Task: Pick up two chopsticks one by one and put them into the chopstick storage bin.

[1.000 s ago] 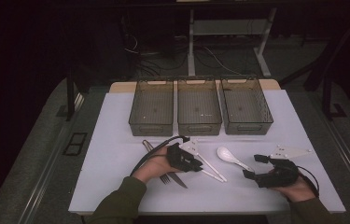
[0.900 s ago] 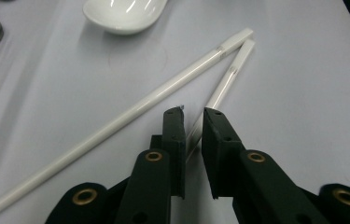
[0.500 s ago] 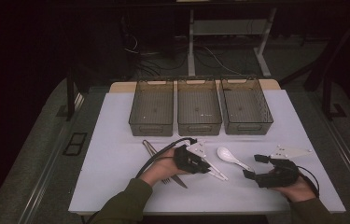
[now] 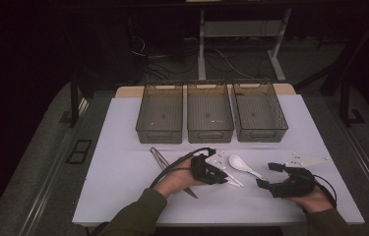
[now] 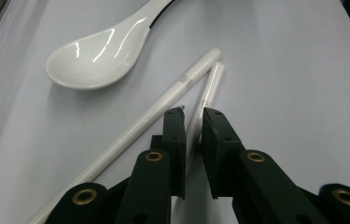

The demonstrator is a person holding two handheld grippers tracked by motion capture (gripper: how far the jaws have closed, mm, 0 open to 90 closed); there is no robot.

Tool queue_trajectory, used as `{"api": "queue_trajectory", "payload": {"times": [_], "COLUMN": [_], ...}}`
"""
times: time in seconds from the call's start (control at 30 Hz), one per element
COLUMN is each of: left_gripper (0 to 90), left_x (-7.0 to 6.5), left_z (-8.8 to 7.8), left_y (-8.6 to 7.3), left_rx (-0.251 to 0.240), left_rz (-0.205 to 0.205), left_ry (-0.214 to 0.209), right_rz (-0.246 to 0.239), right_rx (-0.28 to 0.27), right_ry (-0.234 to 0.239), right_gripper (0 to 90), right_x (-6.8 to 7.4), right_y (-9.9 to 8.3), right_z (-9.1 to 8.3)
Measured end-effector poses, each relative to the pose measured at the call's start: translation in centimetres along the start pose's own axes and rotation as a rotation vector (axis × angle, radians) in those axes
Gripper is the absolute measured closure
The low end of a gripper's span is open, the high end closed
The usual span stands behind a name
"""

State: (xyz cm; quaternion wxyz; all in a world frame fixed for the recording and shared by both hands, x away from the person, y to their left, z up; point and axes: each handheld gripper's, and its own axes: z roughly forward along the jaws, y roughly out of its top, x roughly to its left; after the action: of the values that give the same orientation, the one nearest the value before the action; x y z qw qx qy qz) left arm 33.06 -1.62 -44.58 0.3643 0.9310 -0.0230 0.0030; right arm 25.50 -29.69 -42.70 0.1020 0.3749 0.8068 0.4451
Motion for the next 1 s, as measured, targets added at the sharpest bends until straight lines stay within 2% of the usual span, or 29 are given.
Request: {"api": "queue_trajectory", "payload": {"times": [0.2,0.3,0.43,0.53,0.77,0.9,1.0], "left_gripper": [79.6,79.6,76.0,73.5,73.4,75.5,76.8], "left_x": [0.2,0.2,0.3,0.6,1.7,2.1,2.4], "left_z": [0.6,0.7,0.2,-0.7,-2.7,-2.3,-2.3], "left_y": [0.5,0.6,0.5,0.1,-1.7,-2.3,-2.6], "left_rx": [-0.010,-0.012,-0.018,-0.019,-0.005,0.015,0.002], "left_rz": [-0.016,-0.010,-0.030,-0.034,-0.060,-0.045,-0.020], "left_ry": [0.022,0.027,0.006,0.009,-0.029,-0.050,-0.066], "right_rz": [0.001,0.002,0.003,0.000,-0.001,-0.002,-0.001], "right_rx": [-0.002,-0.002,-0.003,-0.004,-0.004,-0.002,-0.001], "right_ry": [0.001,0.003,0.003,0.003,0.007,0.008,0.009], "right_gripper": [20.2,20.2,20.2,20.1,20.1,20.1,20.1], "right_x": [-0.1,0.0,-0.1,-0.1,-0.1,-0.1,0.0], "right_y": [0.0,0.0,0.0,0.0,0.0,0.0,0.0], "right_z": [0.0,-0.1,-0.1,-0.1,-0.1,0.0,0.0]}}
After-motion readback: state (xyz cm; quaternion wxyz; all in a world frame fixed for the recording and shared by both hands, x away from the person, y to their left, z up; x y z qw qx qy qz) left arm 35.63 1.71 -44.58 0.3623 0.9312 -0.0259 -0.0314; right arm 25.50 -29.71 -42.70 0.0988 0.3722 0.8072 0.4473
